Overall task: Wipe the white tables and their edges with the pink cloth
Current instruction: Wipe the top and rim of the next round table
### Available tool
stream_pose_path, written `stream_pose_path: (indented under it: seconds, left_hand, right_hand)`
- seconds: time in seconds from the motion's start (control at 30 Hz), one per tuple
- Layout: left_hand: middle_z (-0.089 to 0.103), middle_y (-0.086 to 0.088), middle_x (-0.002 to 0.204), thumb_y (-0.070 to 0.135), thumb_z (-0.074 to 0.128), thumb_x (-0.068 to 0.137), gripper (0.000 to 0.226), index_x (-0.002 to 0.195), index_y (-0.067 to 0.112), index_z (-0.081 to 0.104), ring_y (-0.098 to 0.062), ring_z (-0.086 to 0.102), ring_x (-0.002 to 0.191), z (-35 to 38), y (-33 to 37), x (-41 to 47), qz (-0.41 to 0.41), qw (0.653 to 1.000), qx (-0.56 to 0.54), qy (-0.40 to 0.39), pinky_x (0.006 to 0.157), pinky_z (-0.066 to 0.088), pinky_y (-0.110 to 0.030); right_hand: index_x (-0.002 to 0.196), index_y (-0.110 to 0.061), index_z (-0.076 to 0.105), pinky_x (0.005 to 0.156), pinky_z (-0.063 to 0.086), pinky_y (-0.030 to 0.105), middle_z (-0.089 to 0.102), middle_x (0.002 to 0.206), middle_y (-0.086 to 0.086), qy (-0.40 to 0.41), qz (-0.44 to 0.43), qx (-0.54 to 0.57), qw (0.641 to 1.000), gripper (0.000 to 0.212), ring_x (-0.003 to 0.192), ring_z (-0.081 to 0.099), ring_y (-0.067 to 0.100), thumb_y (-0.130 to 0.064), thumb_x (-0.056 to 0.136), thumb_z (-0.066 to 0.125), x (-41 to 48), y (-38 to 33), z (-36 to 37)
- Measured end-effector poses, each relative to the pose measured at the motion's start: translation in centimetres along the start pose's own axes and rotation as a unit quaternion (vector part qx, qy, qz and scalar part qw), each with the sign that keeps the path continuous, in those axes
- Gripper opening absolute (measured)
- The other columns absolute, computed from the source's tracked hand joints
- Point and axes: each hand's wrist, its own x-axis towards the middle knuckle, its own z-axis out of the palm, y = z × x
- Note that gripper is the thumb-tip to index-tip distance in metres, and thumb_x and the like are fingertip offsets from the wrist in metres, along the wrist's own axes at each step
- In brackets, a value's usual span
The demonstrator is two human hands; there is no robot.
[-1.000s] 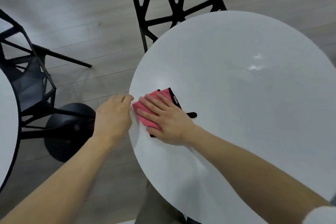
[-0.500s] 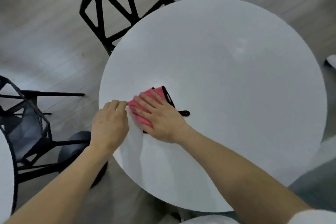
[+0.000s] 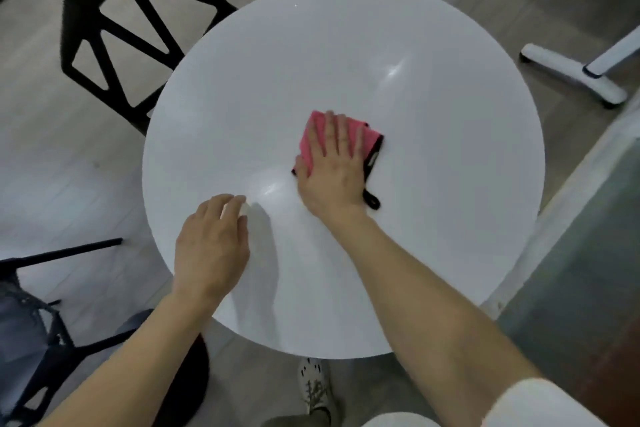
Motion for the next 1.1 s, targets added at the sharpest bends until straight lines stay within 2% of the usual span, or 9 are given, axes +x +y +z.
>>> stream_pose_path:
  seconds: [0.13,0.27,0.5,0.63,0.7,0.8,0.9,0.97,1.1]
  left_hand:
    - [0.066,-0.011,0.134,0.019,0.058,0.107,0.034,0.14,0.01,0.063,-0.038,0.063,0.118,-1.4,-5.7,-4.0,-0.06,0.997,0.055,0.011,0.094,0.053,-0.054]
    - [0.066,-0.014,0.133,0.028,0.055,0.109,0.037,0.138,0.007,0.063,-0.038,0.063,0.118,-0.9,-8.2,-5.6,-0.059,0.995,0.08,-0.014,0.093,0.055,-0.055]
    - [0.055,-0.015,0.149,0.043,0.057,0.108,0.05,0.15,0.016,0.052,-0.041,0.052,0.135,2.1,-2.2,-4.1,-0.004,0.999,0.019,-0.04,0.102,0.051,-0.056]
    - [0.044,-0.015,0.16,0.047,0.054,0.109,0.057,0.159,0.02,0.044,-0.043,0.045,0.14,2.6,-2.2,-4.4,-0.012,0.998,0.017,-0.06,0.107,0.048,-0.059]
    - [0.043,-0.014,0.161,0.046,0.053,0.109,0.056,0.159,0.022,0.043,-0.043,0.044,0.141,2.2,-2.6,-4.3,-0.009,0.997,0.018,-0.08,0.109,0.047,-0.059]
    - [0.049,-0.015,0.157,0.035,0.051,0.111,0.046,0.156,0.023,0.051,-0.044,0.047,0.137,1.7,-3.0,-3.7,-0.013,0.996,0.0,-0.087,0.11,0.046,-0.059]
    - [0.058,-0.013,0.147,0.033,0.05,0.112,0.039,0.147,0.022,0.061,-0.041,0.053,0.131,0.8,-3.1,-2.7,-0.019,0.997,0.0,-0.075,0.103,0.051,-0.058]
    - [0.06,-0.013,0.142,0.039,0.047,0.111,0.039,0.143,0.02,0.062,-0.039,0.055,0.128,0.3,-2.6,-1.5,-0.024,0.997,0.017,-0.068,0.101,0.052,-0.057]
    - [0.051,-0.012,0.154,0.058,0.056,0.104,0.059,0.153,0.023,0.053,-0.037,0.049,0.14,0.1,0.0,1.2,-0.025,0.995,-0.016,-0.093,0.114,0.045,-0.056]
  right_hand:
    - [0.172,-0.021,0.022,0.132,-0.003,0.058,0.013,0.181,0.008,-0.078,-0.224,-0.003,0.971,0.069,0.167,0.005,0.031,-0.051,0.11,0.026,-4.1,-11.7,2.6]
    - [0.17,-0.027,0.032,0.134,0.004,0.052,0.022,0.179,0.003,-0.036,-0.28,0.027,0.959,0.067,0.166,0.015,0.027,-0.055,0.109,0.031,-4.3,-5.9,2.9]
    - [0.173,-0.026,0.016,0.135,0.005,0.052,0.013,0.181,0.006,0.014,0.057,-0.048,0.997,0.071,0.167,0.01,0.028,-0.061,0.111,0.019,-7.4,19.5,-3.4]
    - [0.173,-0.019,0.019,0.132,0.009,0.064,0.014,0.179,0.016,0.049,0.257,-0.044,0.964,0.076,0.166,0.01,0.036,-0.058,0.107,0.023,-6.6,15.2,-2.4]
    - [0.172,-0.012,0.021,0.13,0.009,0.067,0.02,0.177,0.02,0.053,0.175,-0.031,0.983,0.078,0.164,0.016,0.04,-0.052,0.106,0.033,-6.2,6.9,-0.6]
    - [0.171,-0.011,0.024,0.129,0.004,0.065,0.025,0.176,0.016,-0.009,-0.089,-0.018,0.996,0.074,0.164,0.017,0.038,-0.048,0.108,0.036,-8.6,-4.6,1.2]
    - [0.17,-0.022,0.031,0.133,0.007,0.057,0.022,0.179,0.007,-0.031,-0.24,0.017,0.97,0.065,0.167,0.013,0.029,-0.05,0.111,0.035,-11.0,-3.8,1.4]
    - [0.169,-0.028,0.034,0.134,0.009,0.052,0.022,0.179,0.002,-0.014,-0.248,0.027,0.968,0.064,0.167,0.014,0.024,-0.052,0.111,0.04,-11.0,2.0,1.1]
    - [0.172,-0.032,0.022,0.135,0.003,0.049,0.012,0.181,-0.003,-0.005,-0.089,-0.017,0.996,0.068,0.168,0.007,0.02,-0.06,0.111,0.03,-8.3,16.3,-2.8]
